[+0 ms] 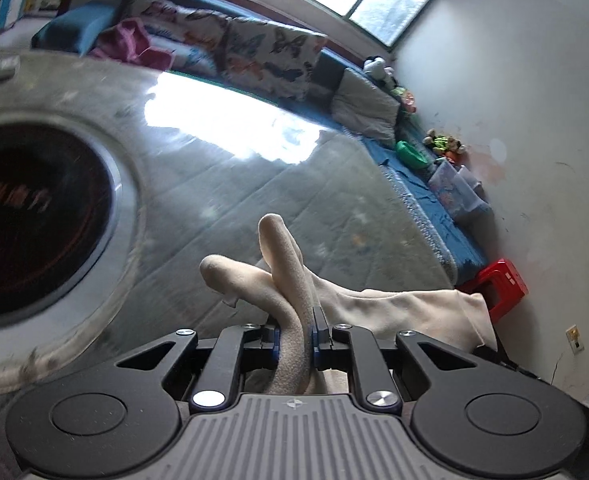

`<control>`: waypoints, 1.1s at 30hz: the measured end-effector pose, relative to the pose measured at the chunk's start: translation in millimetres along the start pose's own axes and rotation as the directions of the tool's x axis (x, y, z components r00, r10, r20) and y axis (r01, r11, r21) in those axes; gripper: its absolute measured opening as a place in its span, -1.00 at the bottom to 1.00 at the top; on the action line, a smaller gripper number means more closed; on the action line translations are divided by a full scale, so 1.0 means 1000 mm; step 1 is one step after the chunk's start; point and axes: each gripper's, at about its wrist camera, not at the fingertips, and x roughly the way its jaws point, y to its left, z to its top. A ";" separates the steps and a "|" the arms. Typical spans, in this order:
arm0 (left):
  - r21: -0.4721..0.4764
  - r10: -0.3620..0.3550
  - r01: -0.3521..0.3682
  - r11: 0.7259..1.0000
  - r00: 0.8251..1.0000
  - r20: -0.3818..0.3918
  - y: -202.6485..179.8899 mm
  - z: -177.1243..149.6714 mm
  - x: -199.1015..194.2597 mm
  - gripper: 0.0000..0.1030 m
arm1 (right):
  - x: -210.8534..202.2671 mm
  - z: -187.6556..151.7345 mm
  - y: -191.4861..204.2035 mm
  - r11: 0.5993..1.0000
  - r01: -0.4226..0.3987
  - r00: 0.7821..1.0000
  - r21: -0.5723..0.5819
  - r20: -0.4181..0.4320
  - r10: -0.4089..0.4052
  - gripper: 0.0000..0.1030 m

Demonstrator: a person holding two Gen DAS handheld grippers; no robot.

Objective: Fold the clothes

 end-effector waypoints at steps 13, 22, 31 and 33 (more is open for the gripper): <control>0.119 -0.016 0.013 0.993 1.000 0.023 -0.064 0.027 0.034 -0.71 | -0.019 0.053 -0.003 0.989 0.118 0.990 -0.095 0.088 -0.109 -0.72; 0.160 -0.003 0.002 0.987 1.000 0.007 -0.087 0.036 0.058 -0.71 | -0.020 0.066 -0.015 0.982 0.160 0.984 -0.098 0.098 -0.150 -0.72; 0.190 0.029 -0.028 0.981 1.000 0.000 -0.098 0.039 0.077 -0.71 | -0.015 0.070 -0.030 0.975 0.197 0.979 -0.103 0.076 -0.189 -0.72; 0.188 0.033 -0.032 0.982 0.999 -0.005 -0.100 0.038 0.080 -0.71 | -0.014 0.071 -0.033 0.974 0.202 0.978 -0.105 0.068 -0.196 -0.72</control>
